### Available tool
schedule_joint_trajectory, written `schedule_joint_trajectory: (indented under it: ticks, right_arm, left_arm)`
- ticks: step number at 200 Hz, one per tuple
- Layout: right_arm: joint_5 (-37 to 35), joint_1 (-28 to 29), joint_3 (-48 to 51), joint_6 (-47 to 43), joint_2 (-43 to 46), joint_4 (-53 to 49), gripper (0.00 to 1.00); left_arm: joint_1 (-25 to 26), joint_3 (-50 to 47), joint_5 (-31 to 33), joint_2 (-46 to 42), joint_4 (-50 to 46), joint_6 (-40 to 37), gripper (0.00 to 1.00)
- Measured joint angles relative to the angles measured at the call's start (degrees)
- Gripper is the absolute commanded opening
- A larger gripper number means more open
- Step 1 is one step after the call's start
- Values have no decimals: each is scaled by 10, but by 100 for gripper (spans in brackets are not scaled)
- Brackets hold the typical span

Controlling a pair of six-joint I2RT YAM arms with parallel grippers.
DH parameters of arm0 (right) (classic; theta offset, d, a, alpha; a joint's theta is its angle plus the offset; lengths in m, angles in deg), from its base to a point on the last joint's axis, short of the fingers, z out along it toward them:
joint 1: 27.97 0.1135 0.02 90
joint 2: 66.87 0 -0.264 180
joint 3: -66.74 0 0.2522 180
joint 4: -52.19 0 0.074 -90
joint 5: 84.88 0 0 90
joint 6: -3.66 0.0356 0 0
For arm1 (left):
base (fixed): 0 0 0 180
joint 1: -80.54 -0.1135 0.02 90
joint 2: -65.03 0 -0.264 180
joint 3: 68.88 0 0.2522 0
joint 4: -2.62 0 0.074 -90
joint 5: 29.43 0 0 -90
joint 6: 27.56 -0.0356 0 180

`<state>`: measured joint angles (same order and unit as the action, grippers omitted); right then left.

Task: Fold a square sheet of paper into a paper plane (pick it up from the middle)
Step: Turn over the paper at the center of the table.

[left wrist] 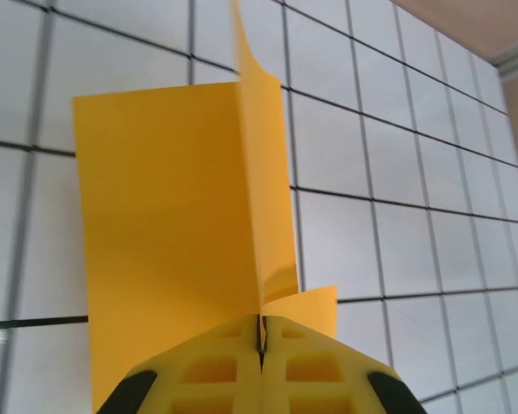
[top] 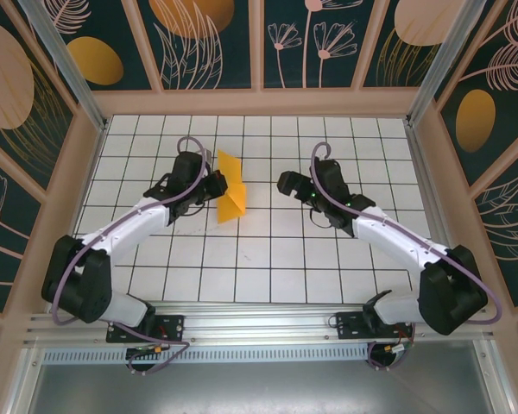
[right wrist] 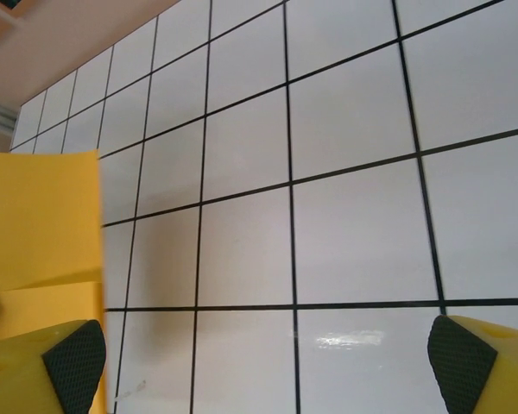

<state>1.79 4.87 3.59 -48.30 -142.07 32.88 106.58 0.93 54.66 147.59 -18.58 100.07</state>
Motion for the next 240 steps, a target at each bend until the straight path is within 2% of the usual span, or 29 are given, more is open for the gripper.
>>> schedule_joint_trajectory:
  ticks: [64, 88, 104, 174, 240]
  right_arm:
    - [-37, -2, 24, 8, 31, -22, 99]
    - [-57, -2, 24, 18, 31, -37, 99]
    - [-70, -2, 24, 29, 31, -49, 99]
    - [-89, -2, 24, 58, 24, -65, 99]
    - [-90, -13, 31, 75, 25, -65, 99]
  left_arm:
    - [17, 93, 247, -8, -161, -78, 0]
    - [32, 131, 350, 24, -206, -95, 0]
    - [41, 142, 395, 49, -219, -103, 0]
    - [83, 156, 483, 188, -243, -111, 0]
    - [125, 198, 507, 284, -243, -113, 0]
